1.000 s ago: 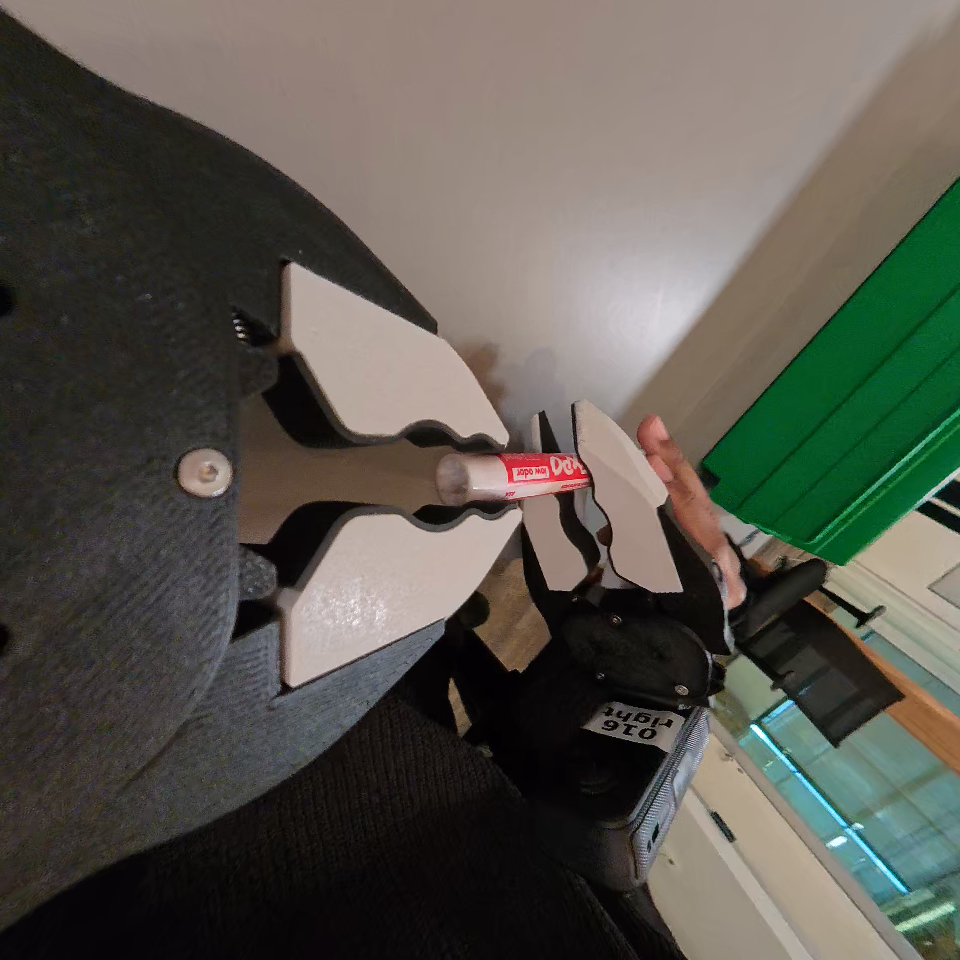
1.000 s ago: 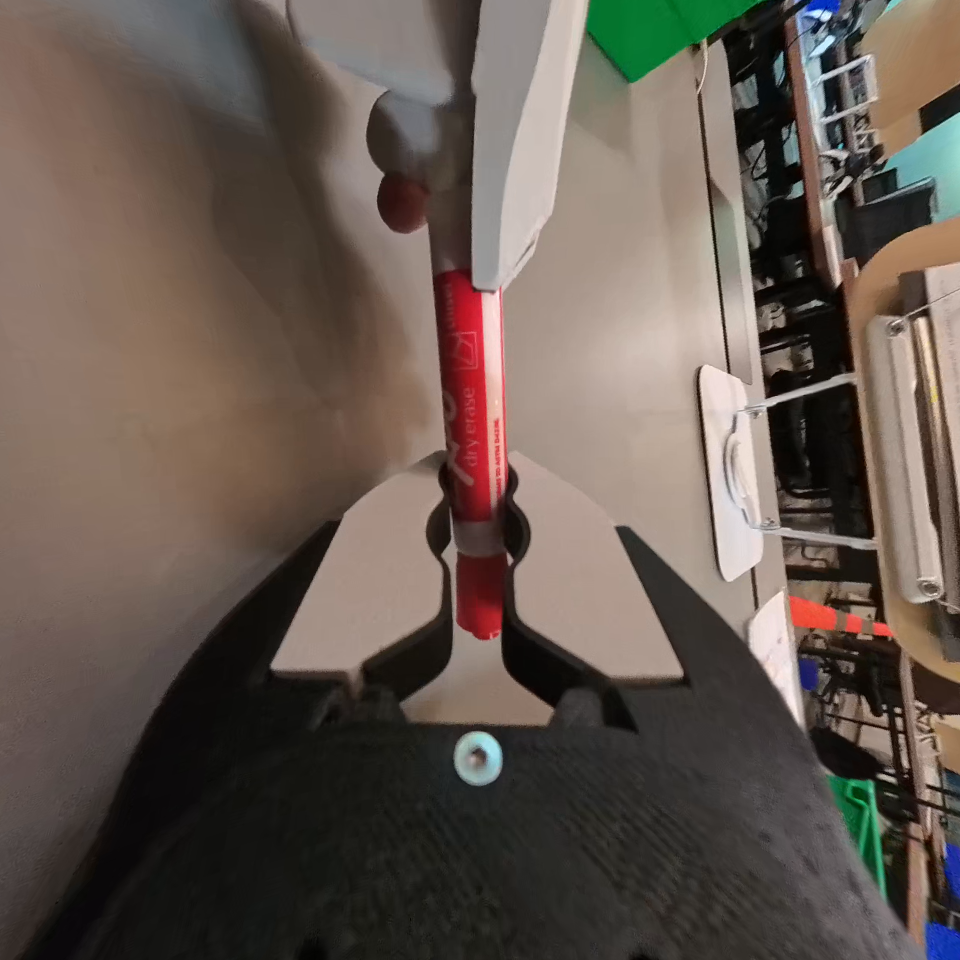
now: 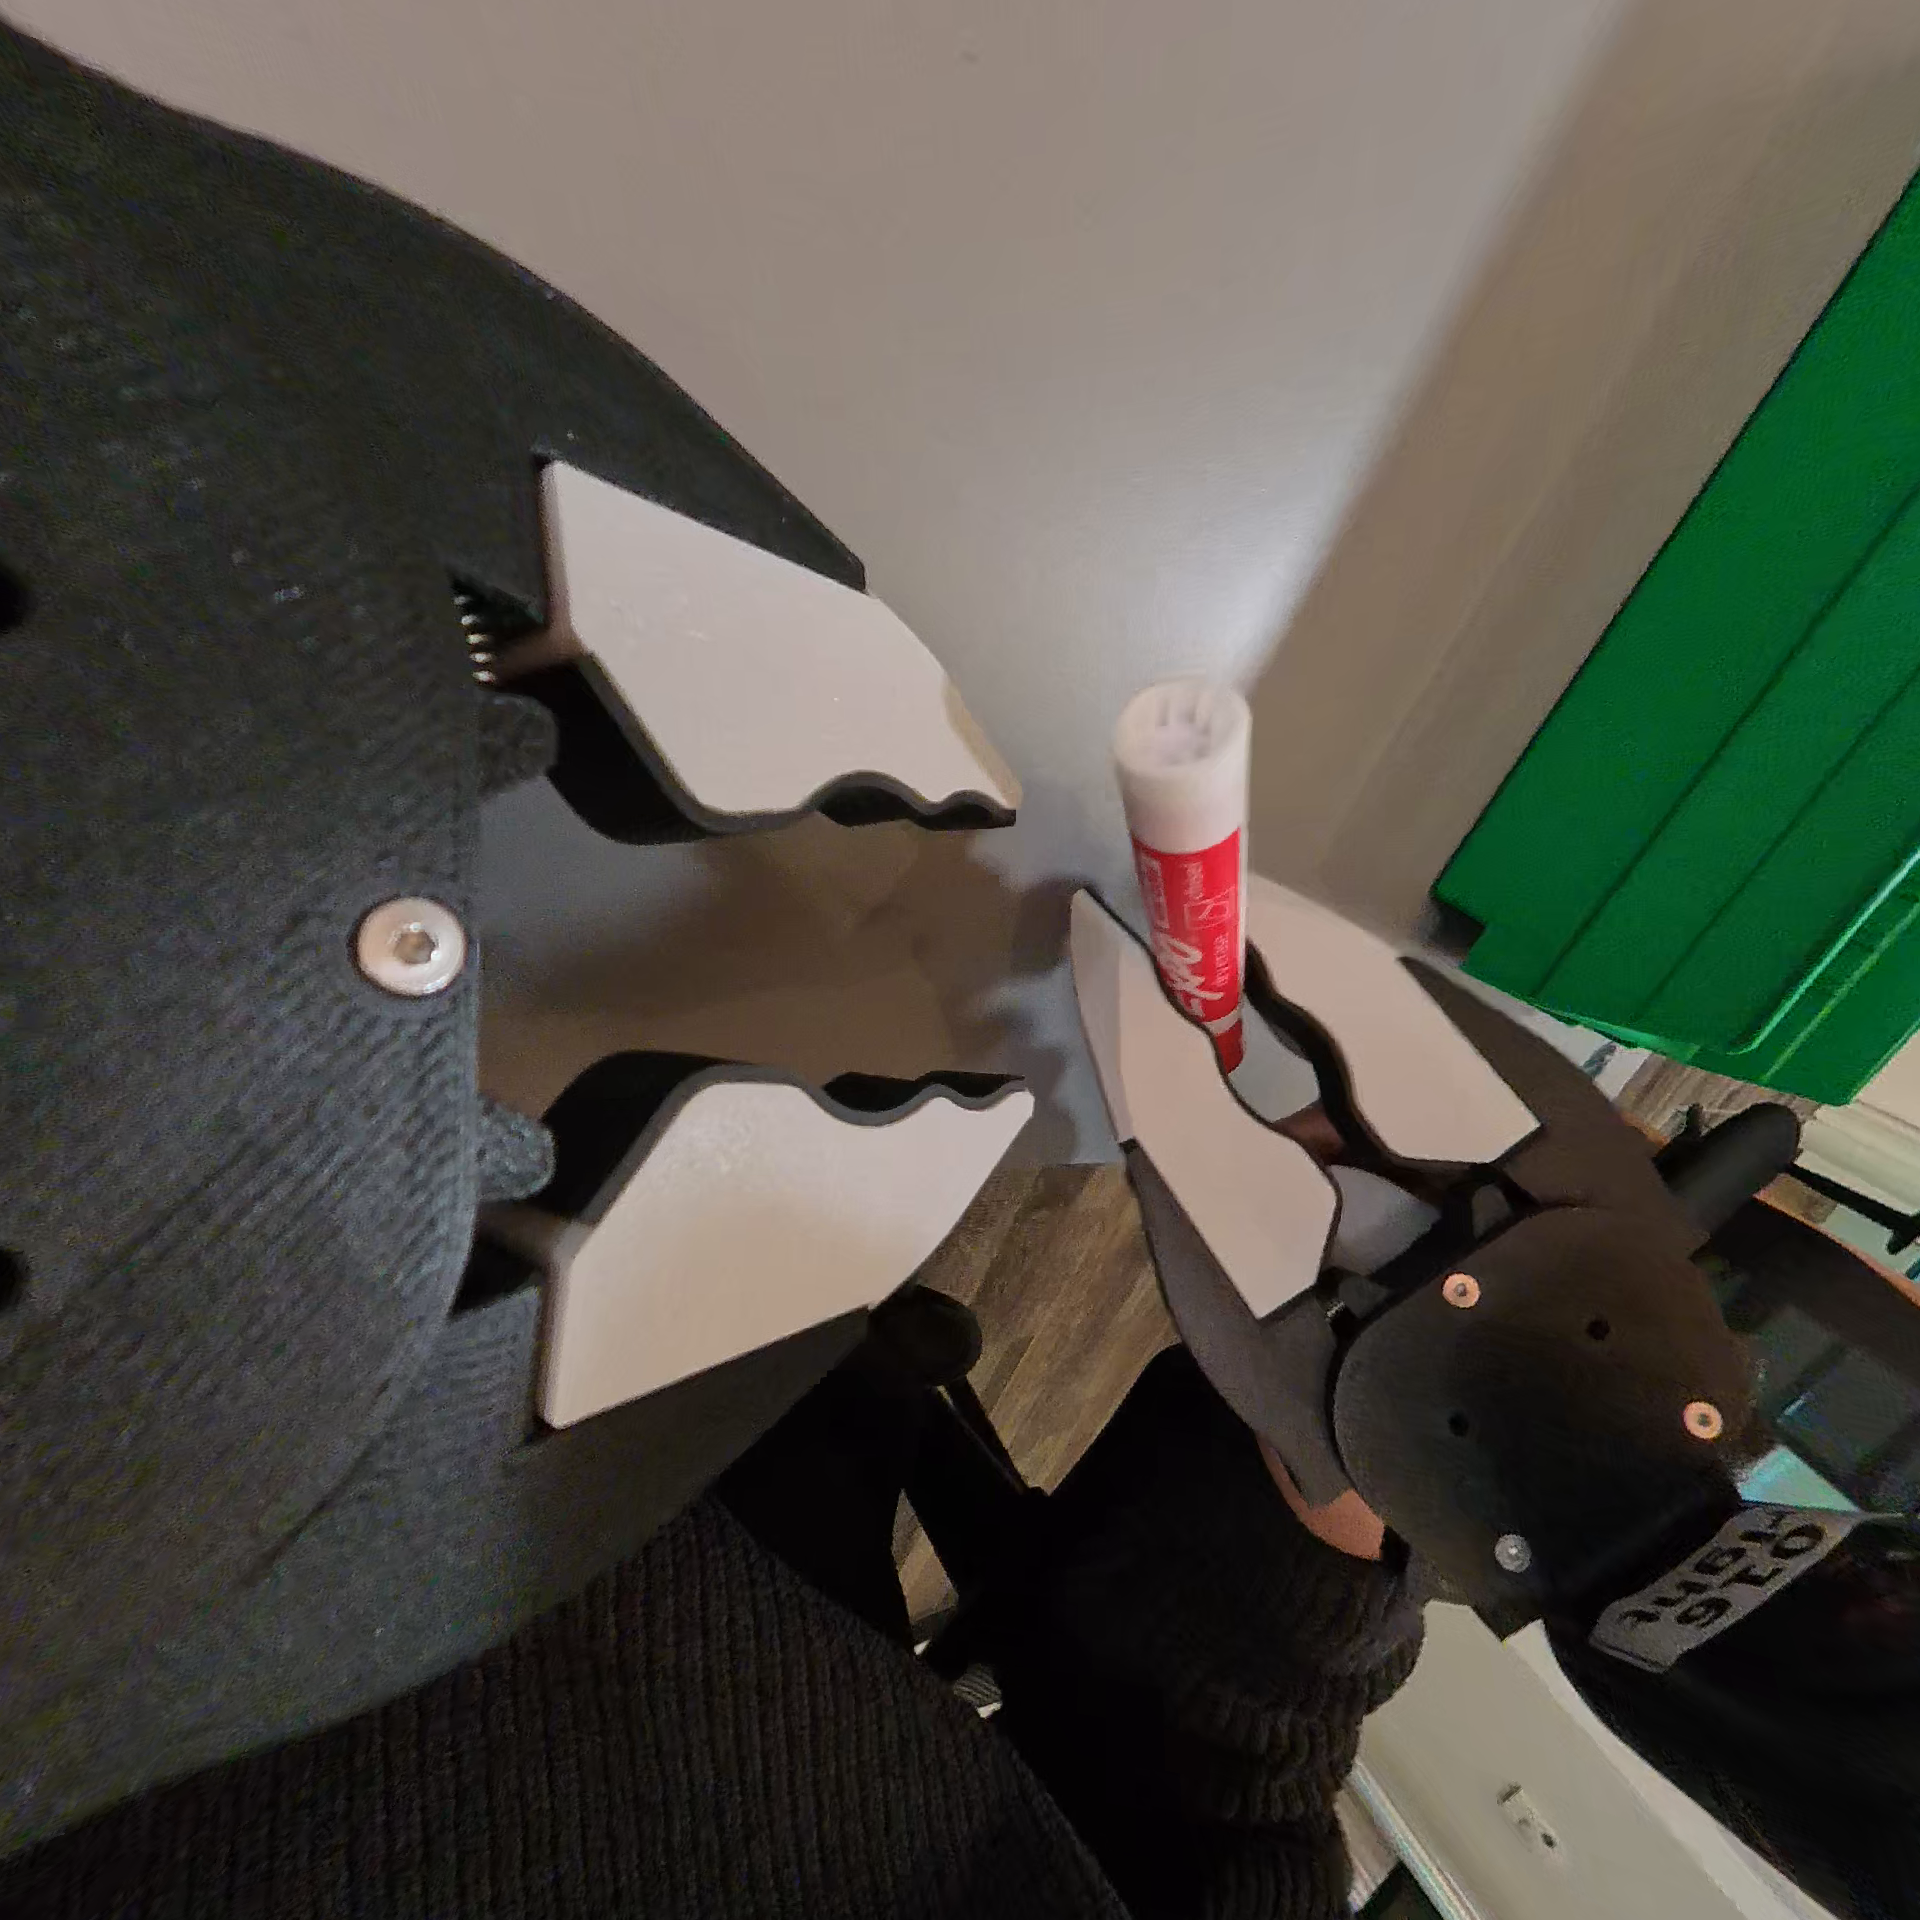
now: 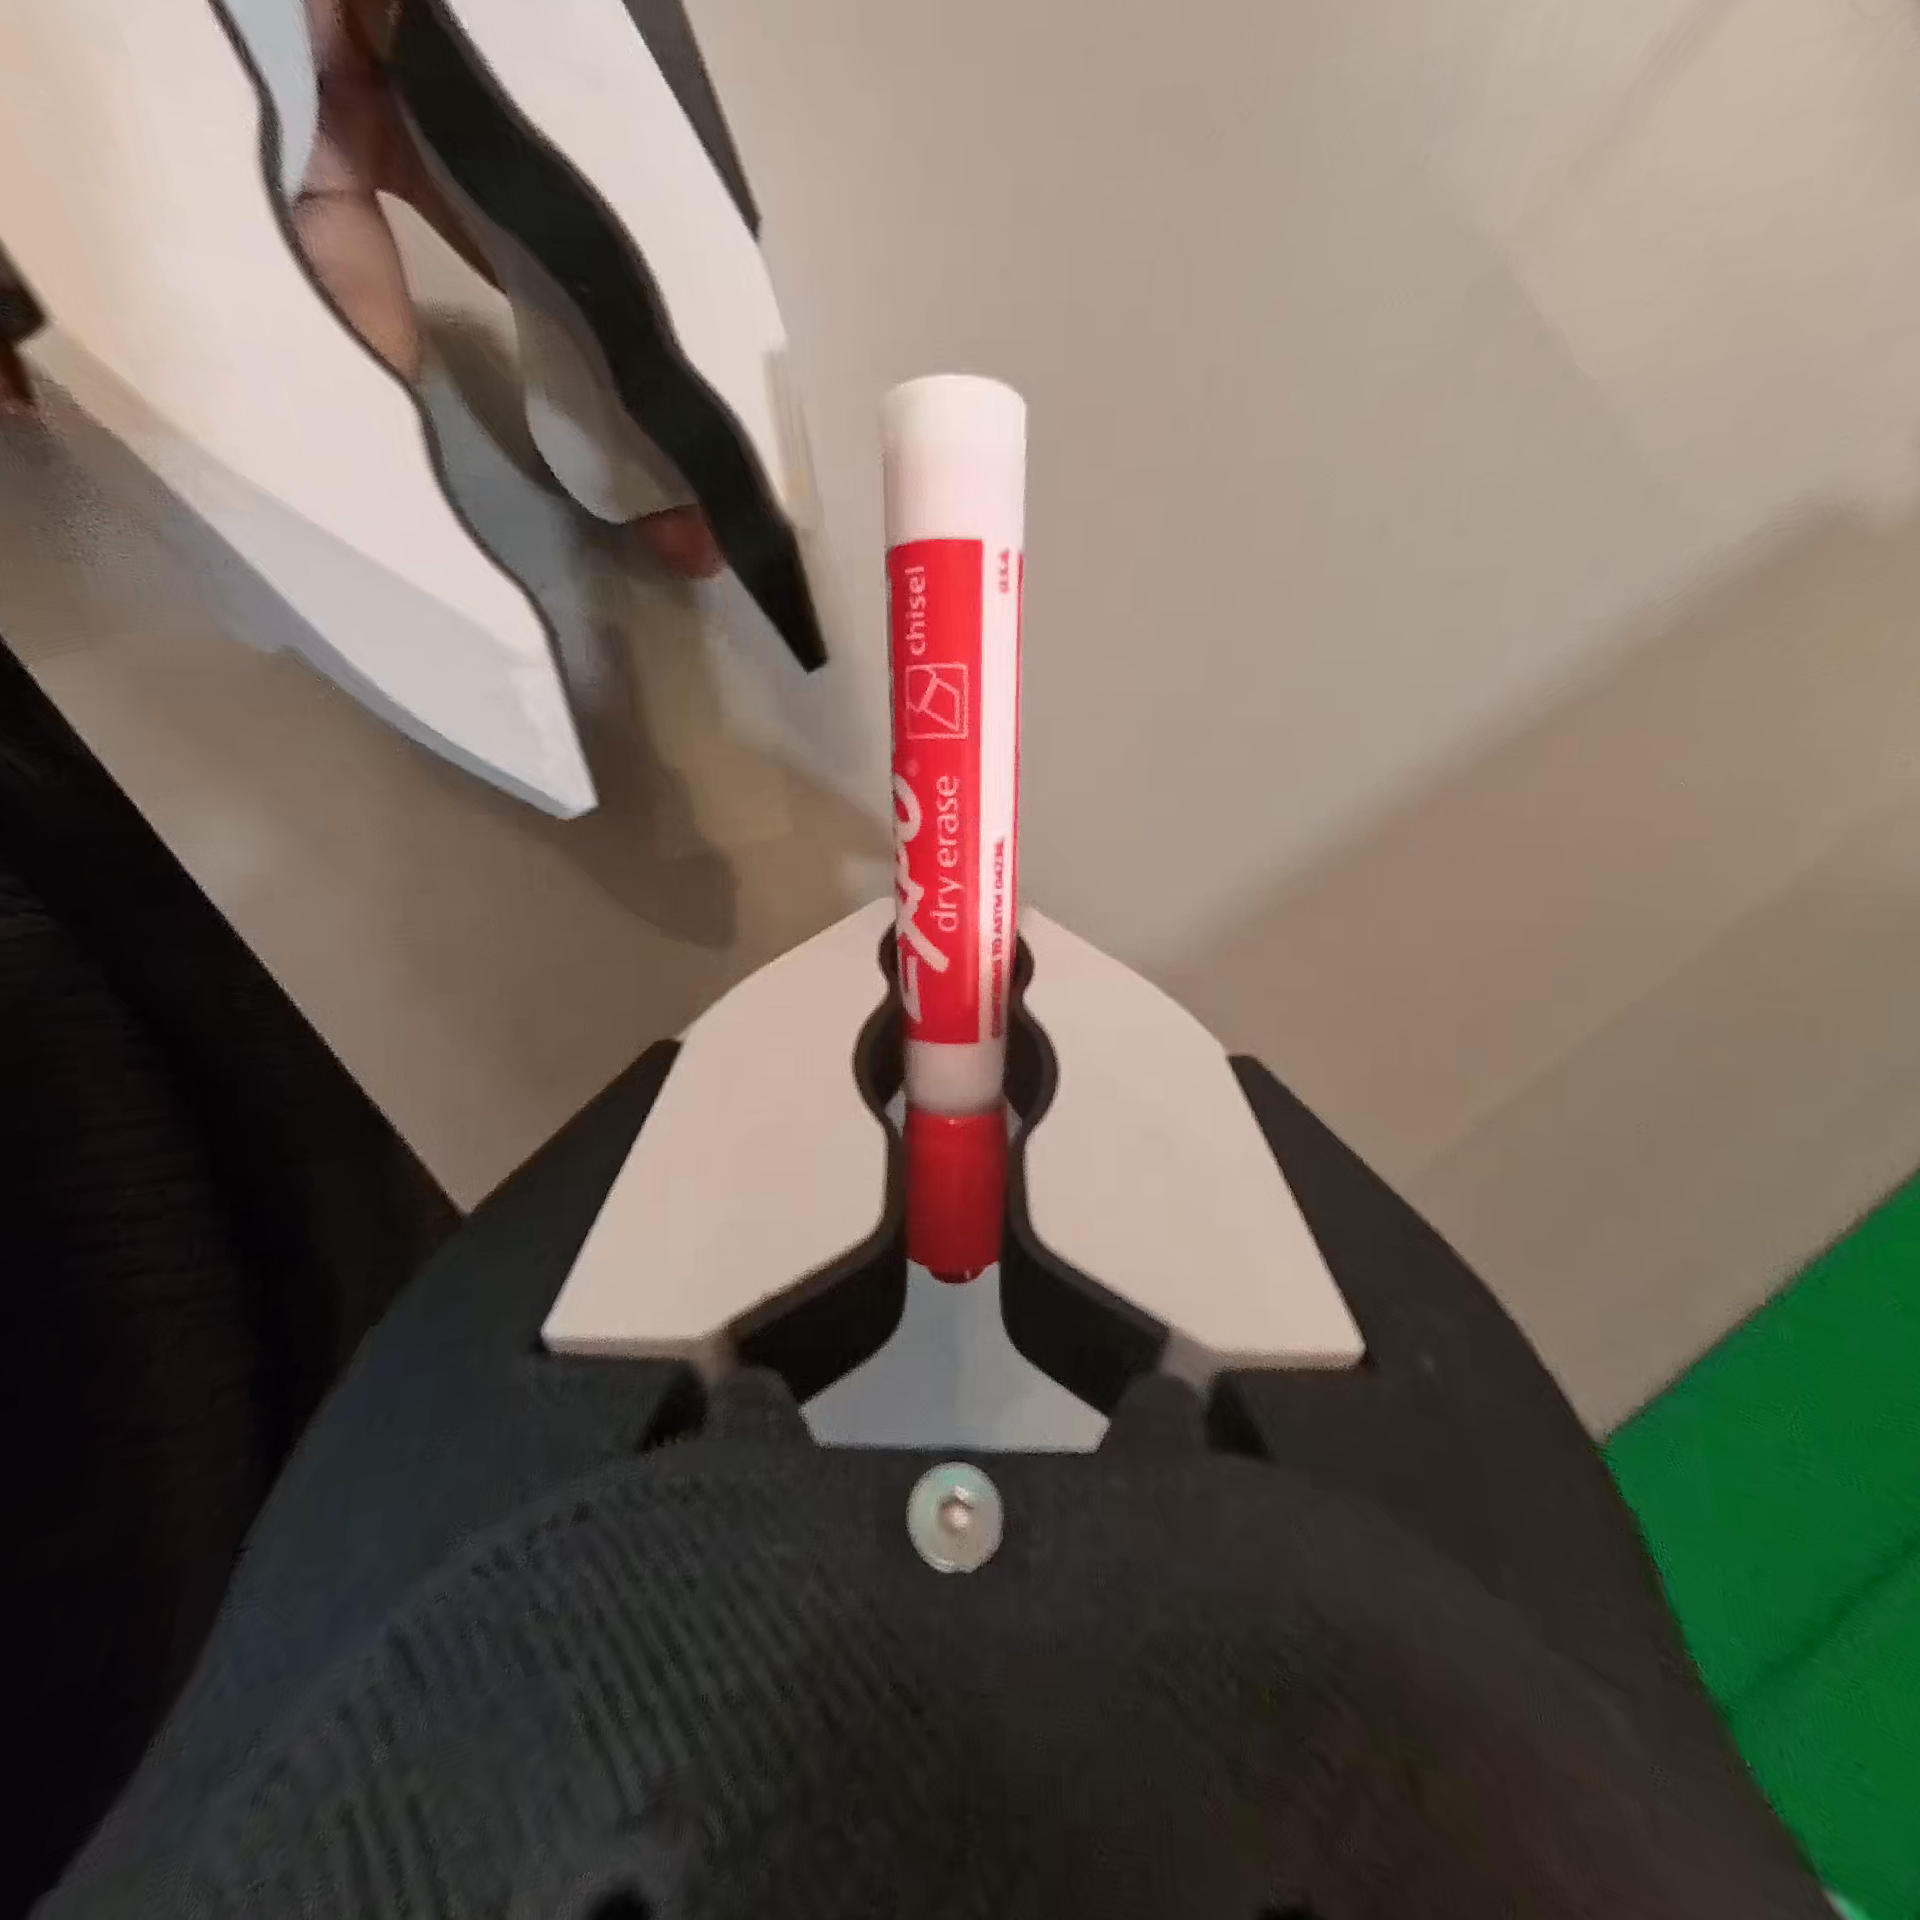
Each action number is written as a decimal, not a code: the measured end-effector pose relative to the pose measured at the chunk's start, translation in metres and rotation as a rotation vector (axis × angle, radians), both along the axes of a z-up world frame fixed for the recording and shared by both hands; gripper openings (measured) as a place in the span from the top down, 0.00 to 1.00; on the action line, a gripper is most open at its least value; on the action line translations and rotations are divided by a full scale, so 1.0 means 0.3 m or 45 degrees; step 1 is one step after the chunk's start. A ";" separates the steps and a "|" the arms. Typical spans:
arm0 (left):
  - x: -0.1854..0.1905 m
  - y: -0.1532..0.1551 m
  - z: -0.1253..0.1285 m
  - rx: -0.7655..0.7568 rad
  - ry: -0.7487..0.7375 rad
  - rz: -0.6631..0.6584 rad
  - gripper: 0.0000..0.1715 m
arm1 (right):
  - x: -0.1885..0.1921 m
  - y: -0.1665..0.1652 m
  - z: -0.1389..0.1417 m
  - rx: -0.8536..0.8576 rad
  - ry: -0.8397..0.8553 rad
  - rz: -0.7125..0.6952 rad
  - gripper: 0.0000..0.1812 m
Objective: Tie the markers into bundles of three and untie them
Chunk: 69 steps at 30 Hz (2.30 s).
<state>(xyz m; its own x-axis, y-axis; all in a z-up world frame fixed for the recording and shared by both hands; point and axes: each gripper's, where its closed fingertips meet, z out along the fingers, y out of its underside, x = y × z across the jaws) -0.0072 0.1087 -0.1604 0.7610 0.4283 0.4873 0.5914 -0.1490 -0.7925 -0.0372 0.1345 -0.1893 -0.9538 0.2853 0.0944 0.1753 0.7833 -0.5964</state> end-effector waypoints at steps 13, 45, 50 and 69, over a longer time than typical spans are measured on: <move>-0.018 -0.008 0.032 0.091 -0.027 0.054 0.77 | 0.056 0.047 -0.022 0.200 -0.189 0.102 0.92; 0.060 0.051 0.041 0.227 -0.322 -0.126 0.88 | 0.139 0.055 0.017 0.401 -0.175 0.549 0.92; 0.062 0.052 0.037 0.220 -0.325 -0.125 0.87 | 0.135 0.053 0.015 0.400 -0.163 0.552 0.92; 0.040 0.037 0.023 0.218 -0.286 -0.067 0.73 | 0.125 0.065 0.012 0.400 -0.237 0.479 0.92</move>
<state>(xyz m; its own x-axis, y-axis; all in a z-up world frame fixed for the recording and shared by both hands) 0.0049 0.1197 -0.1536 0.6447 0.2881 0.7081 0.7501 -0.0598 -0.6586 0.0003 0.1540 -0.1857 -0.9936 -0.0953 -0.0607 -0.0721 0.9485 -0.3084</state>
